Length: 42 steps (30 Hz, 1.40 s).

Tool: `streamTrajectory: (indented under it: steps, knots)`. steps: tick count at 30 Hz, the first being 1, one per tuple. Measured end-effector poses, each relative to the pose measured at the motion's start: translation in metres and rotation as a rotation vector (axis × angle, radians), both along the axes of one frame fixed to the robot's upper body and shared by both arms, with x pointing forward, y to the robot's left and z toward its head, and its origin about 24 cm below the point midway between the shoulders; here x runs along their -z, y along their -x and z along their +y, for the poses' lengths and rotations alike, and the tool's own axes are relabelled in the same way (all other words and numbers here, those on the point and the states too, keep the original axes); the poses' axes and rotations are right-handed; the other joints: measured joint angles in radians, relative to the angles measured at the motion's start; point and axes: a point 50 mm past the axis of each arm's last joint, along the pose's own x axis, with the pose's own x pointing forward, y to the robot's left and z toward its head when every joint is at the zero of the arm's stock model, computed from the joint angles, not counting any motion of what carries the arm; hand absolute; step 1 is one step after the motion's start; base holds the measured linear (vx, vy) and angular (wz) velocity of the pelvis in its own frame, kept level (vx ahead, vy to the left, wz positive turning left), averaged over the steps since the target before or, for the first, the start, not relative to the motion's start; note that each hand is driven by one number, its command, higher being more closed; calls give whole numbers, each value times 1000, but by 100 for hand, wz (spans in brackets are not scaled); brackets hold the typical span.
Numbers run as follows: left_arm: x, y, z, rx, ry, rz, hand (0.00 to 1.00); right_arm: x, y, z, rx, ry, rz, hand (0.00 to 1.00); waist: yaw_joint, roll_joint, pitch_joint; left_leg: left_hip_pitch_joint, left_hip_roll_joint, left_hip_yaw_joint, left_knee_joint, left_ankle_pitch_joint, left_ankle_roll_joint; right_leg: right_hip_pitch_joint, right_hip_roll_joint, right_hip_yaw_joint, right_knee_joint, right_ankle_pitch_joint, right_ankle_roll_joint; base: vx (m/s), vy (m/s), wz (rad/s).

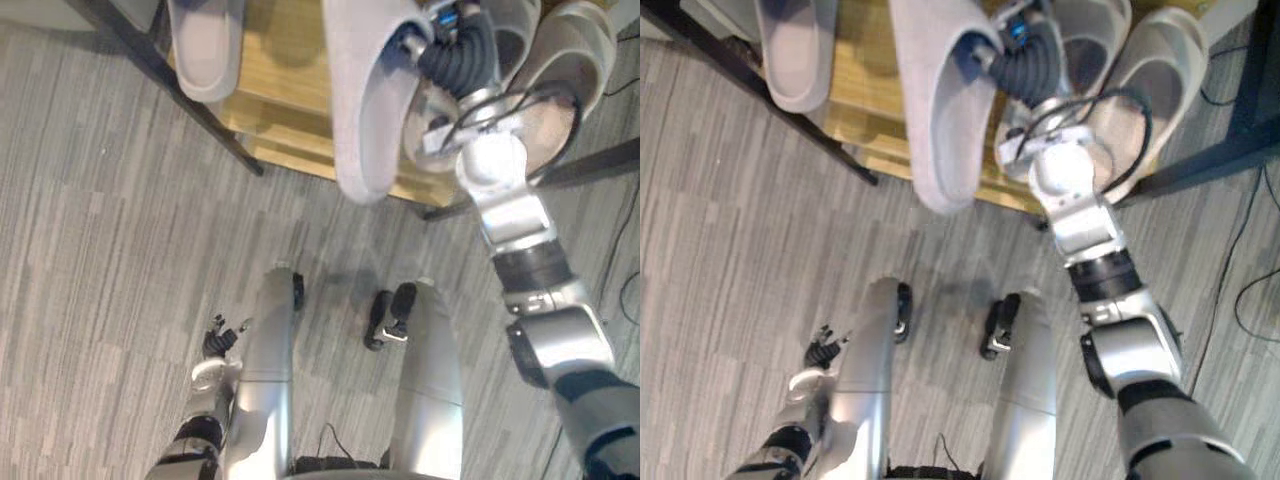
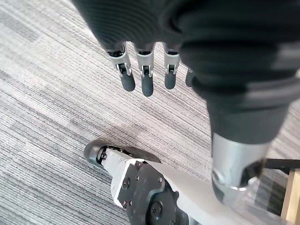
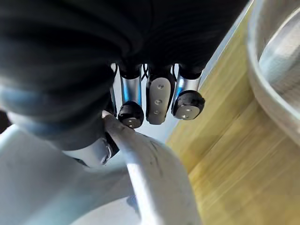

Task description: Organize the slippers on the shoe rack

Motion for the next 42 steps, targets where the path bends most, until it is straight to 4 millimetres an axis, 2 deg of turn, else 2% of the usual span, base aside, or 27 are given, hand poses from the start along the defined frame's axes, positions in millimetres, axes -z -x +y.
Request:
streamTrajectory:
  steps: [8,12,16,17,22,29,35,42]
  knots:
    - [1,2,-1,-20,5,-1,0,7,-26,-7,81,-101,115,100,16,1,-60,-58,4,-28,3,9,-17,-38,-4,-33,4,-4,-11,10,-29,6]
    - [1,2,-3,-17,8,-10,0,4,-30,-8,100,-113,124,100,25,1,-74,-67,2,-31,-4,15,-25,-47,-6,-37,4,-5,-12,5,-32,5]
    - [-1,0,-6,-20,22,-24,0,0,-33,-17,124,-174,133,100,40,0,-81,-68,-1,-38,-16,22,-37,-47,-9,-47,0,-7,-20,0,-40,6]
    - [0,0,-6,-19,23,-23,0,1,-36,-19,128,-211,147,0,42,1,-89,-68,-2,-40,-25,25,-42,-47,-13,-51,-5,-8,-24,11,-56,10]
    - [-1,0,-10,-17,26,-35,0,8,-43,-25,165,-279,191,0,61,1,-132,-67,-2,-51,-64,42,-56,-45,-14,-69,-34,-4,-33,19,-46,7]
    - [-1,0,-11,-39,35,-36,0,3,-44,-41,199,-431,185,0,61,7,-138,-46,3,-53,-89,54,-58,-16,-19,-86,-55,-2,-35,4,-21,3]
    - [2,2,-11,-57,34,-21,0,4,-45,-38,172,-461,198,0,60,6,-164,-35,4,-45,-110,62,-59,-10,-20,-86,-71,2,-43,3,-12,2]
    - [4,4,-10,-87,54,-16,0,6,-46,-33,157,-449,207,0,59,6,-166,-2,19,-38,-127,62,-58,22,-9,-86,-95,5,-47,-1,-20,-5]
